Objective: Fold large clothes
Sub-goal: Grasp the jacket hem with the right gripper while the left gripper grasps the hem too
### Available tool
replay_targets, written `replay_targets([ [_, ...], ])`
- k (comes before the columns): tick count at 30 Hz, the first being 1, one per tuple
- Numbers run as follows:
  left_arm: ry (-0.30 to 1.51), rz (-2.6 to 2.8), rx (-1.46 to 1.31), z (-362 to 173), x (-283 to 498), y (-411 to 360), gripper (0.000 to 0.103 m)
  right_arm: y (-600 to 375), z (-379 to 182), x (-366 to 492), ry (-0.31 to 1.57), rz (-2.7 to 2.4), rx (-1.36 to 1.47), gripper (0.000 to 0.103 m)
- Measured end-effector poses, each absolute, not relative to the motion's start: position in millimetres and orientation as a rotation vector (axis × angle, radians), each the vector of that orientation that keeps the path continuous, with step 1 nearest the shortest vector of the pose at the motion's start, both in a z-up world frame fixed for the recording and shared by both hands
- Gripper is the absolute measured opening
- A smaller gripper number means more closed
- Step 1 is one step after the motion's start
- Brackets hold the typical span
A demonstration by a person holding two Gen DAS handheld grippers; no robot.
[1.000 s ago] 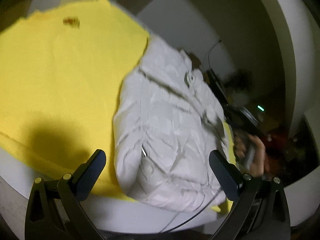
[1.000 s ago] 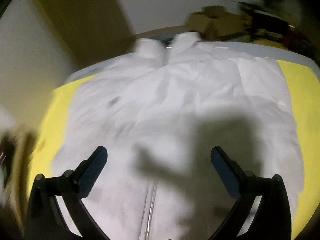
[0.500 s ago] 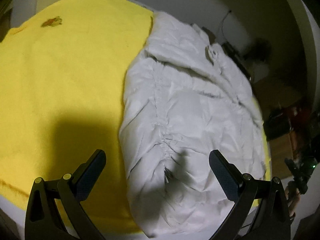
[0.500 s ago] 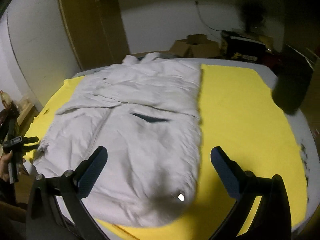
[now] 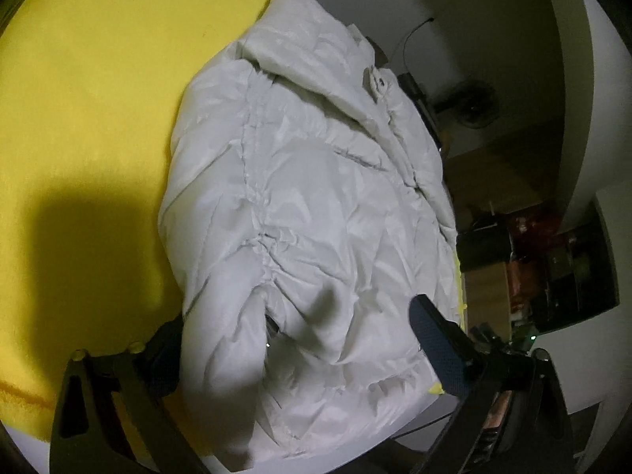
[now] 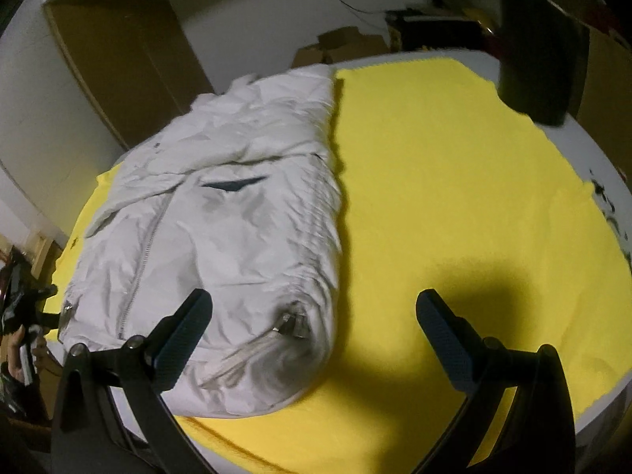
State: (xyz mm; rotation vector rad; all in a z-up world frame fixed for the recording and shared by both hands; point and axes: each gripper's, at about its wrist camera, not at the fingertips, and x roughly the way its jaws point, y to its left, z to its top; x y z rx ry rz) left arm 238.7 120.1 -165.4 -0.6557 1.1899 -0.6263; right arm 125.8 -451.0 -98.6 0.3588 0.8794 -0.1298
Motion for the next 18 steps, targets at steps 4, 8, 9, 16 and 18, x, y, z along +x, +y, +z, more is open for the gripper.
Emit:
replay_targets([
  [4, 1.192, -0.655, -0.635, -162, 243, 113, 0.081, -472, -114, 125, 0.900, -0.102, 0.534, 0.102],
  [8, 1.189, -0.694, -0.641, -160, 247, 109, 0.066, -486, -142, 133, 0.915, 0.029, 0.772, 0.087],
  [9, 1.182, -0.703, -0.651, -159, 248, 110, 0.066, -487, -150, 137, 0.922, 0.076, 0.837, 0.080],
  [16, 1.248, -0.682, -0.894, -177, 261, 123, 0.086, -472, -170, 163, 0.957, 0.172, 0.930, 0.079],
  [18, 1.257, -0.686, -0.886, -181, 262, 120, 0.086, -468, -173, 166, 0.960, 0.193, 0.948, 0.079],
])
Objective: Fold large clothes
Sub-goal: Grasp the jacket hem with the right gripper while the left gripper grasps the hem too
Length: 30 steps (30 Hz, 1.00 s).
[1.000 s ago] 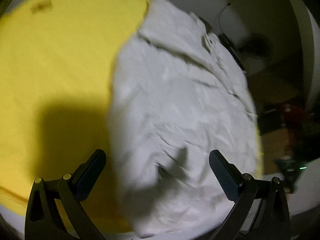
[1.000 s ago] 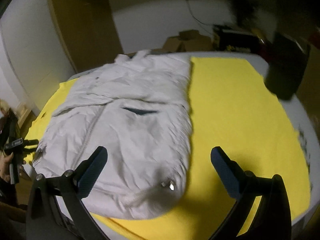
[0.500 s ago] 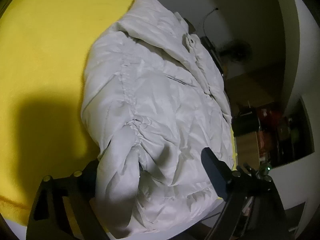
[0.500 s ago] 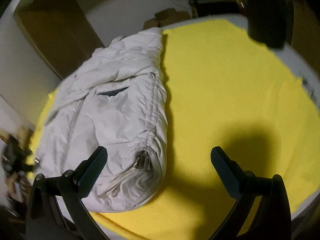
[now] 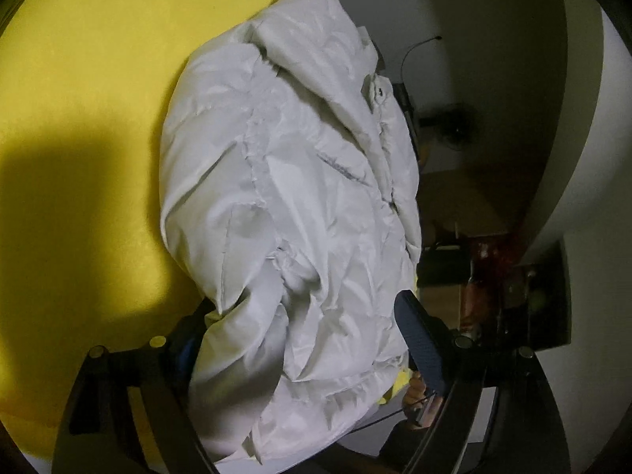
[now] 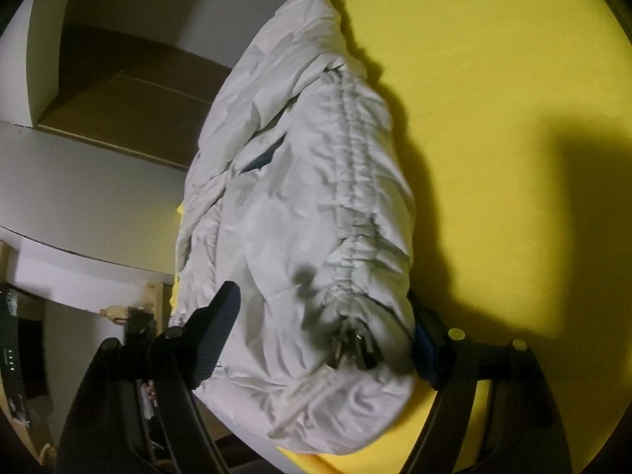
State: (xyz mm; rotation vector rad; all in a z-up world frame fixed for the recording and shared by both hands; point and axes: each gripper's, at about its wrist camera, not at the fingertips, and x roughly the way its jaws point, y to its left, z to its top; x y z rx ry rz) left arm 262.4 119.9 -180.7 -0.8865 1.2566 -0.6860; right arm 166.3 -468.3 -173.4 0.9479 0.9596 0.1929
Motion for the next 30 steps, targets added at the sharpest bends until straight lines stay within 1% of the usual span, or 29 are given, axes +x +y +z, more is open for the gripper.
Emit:
replay_targets([
  [2, 1.256, -0.701, -0.869, -180, 262, 117, 0.085, -468, -174, 167, 0.954, 0.198, 0.962, 0.078],
  [3, 1.252, -0.702, -0.857, -179, 261, 115, 0.084, -467, -173, 166, 0.958, 0.196, 0.948, 0.072],
  [4, 1.247, -0.707, -0.841, -177, 261, 113, 0.084, -468, -173, 166, 0.959, 0.192, 0.943, 0.057],
  [5, 1.244, -0.712, -0.828, -175, 261, 113, 0.082, -470, -174, 165, 0.963, 0.186, 0.942, 0.048],
  [6, 1.242, -0.713, -0.811, -175, 261, 109, 0.076, -471, -175, 164, 0.965, 0.178, 0.942, 0.034],
  [7, 1.249, -0.706, -0.790, -174, 262, 107, 0.073, -473, -176, 163, 0.967, 0.170, 0.944, 0.032],
  [8, 1.261, -0.690, -0.773, -176, 263, 107, 0.065, -473, -179, 162, 0.977, 0.160, 0.941, 0.032],
  [9, 1.274, -0.668, -0.760, -179, 262, 108, 0.051, -472, -181, 161, 0.982, 0.148, 0.934, 0.032],
  [10, 1.285, -0.647, -0.751, -182, 263, 110, 0.043, -473, -180, 161, 0.982, 0.144, 0.928, 0.031],
  [11, 1.294, -0.623, -0.743, -185, 263, 113, 0.025, -472, -179, 161, 0.980, 0.140, 0.916, 0.031],
  [13, 1.316, -0.607, -0.757, -193, 264, 121, 0.022, -472, -176, 161, 0.977, 0.135, 0.896, 0.029],
  [15, 1.312, -0.608, -0.754, -196, 264, 122, 0.018, -470, -174, 163, 0.975, 0.127, 0.883, 0.028],
  [18, 1.294, -0.603, -0.741, -195, 261, 124, 0.015, -471, -178, 165, 0.965, 0.093, 0.906, 0.028],
  [20, 1.282, -0.607, -0.728, -193, 258, 125, 0.014, -471, -178, 164, 0.960, 0.083, 0.910, 0.024],
  [22, 1.276, -0.624, -0.717, -189, 256, 124, 0.013, -466, -171, 162, 0.944, 0.086, 0.875, 0.017],
  [30, 1.217, -0.669, -0.758, -172, 244, 143, 0.012, -457, -142, 156, 0.890, 0.141, 0.850, 0.013],
])
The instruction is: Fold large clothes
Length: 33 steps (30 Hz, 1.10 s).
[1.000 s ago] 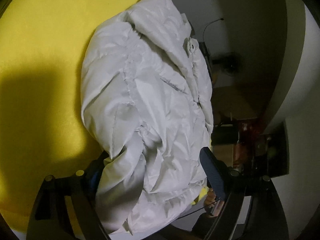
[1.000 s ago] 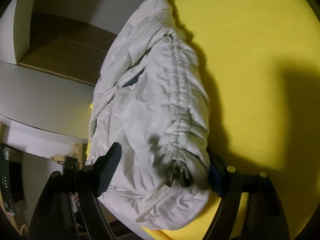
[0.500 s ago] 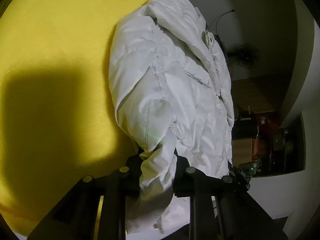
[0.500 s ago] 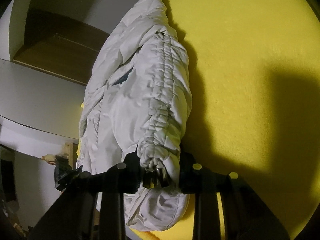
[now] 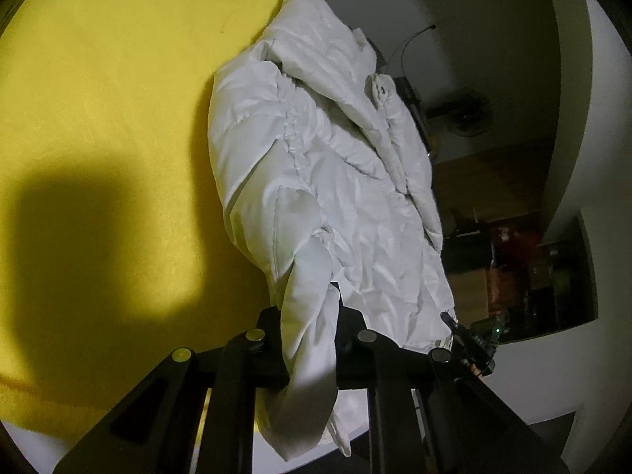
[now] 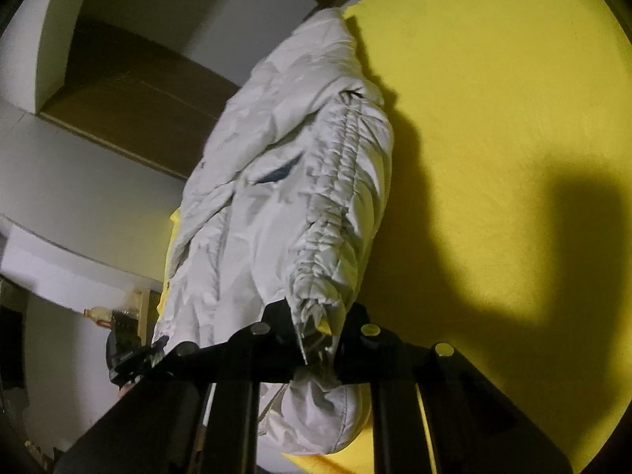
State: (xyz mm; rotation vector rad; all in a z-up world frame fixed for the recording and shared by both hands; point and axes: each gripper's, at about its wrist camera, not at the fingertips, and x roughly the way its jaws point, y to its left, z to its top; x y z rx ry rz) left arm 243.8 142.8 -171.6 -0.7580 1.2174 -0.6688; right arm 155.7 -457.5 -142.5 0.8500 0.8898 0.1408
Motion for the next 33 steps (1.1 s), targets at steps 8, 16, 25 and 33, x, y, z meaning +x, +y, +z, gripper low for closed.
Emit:
replay_targets([
  [8, 1.249, -0.679, -0.823, -186, 232, 162, 0.011, -453, -137, 140, 0.901, 0.190, 0.854, 0.013],
  [16, 1.212, -0.752, -0.843, -147, 210, 182, 0.011, -460, -124, 103, 0.888, 0.279, 0.922, 0.012],
  [25, 1.103, -0.822, -0.838, -89, 246, 200, 0.012, -478, -69, 106, 0.796, 0.389, 0.885, 0.011],
  [33, 1.062, -0.836, -0.827, -45, 311, 185, 0.012, -505, -20, 180, 0.749, 0.452, 0.887, 0.011],
])
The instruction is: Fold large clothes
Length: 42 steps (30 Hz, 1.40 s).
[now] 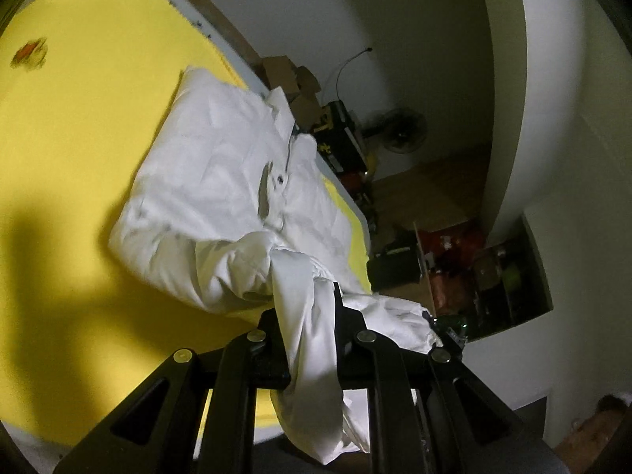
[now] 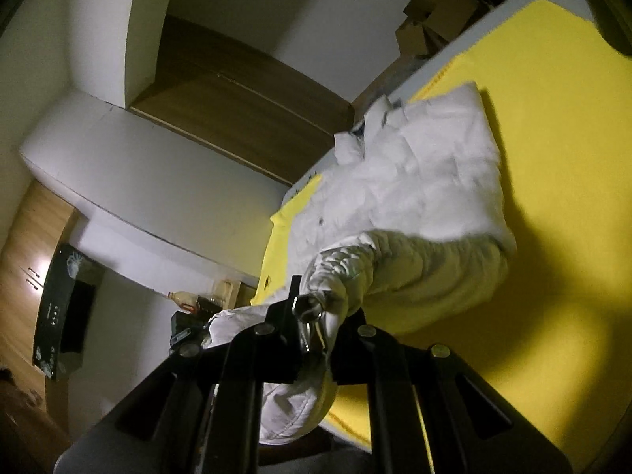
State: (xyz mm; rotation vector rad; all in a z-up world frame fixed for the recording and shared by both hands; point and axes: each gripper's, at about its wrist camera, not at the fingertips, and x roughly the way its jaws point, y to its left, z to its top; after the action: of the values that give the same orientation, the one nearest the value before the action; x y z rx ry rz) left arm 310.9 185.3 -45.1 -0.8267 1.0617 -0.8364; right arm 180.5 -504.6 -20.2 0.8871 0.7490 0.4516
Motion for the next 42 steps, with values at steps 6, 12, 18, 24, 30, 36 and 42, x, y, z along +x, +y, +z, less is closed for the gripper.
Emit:
replay_targets([
  [6, 1.070, -0.810, -0.816, -41, 334, 170, 0.012, -509, -13, 218, 0.760, 0.444, 0.893, 0.011],
  [12, 1.076, -0.808, -0.840, -49, 353, 163, 0.012, -511, -14, 231, 0.769, 0.431, 0.893, 0.011],
  [18, 1.116, -0.772, -0.845, -59, 392, 147, 0.013, -519, -23, 264, 0.801, 0.396, 0.899, 0.011],
  [24, 1.173, -0.691, -0.806, -73, 449, 124, 0.013, -531, -36, 320, 0.857, 0.347, 0.922, 0.011],
  [30, 1.229, -0.599, -0.765, -91, 512, 100, 0.013, -545, -61, 390, 0.943, 0.263, 0.931, 0.011],
  [36, 1.217, -0.541, -0.752, -97, 569, 81, 0.013, -562, -68, 449, 0.971, 0.207, 0.928, 0.010],
  [42, 1.217, -0.500, -0.729, -107, 619, 65, 0.013, -575, -78, 502, 0.988, 0.159, 0.941, 0.010],
])
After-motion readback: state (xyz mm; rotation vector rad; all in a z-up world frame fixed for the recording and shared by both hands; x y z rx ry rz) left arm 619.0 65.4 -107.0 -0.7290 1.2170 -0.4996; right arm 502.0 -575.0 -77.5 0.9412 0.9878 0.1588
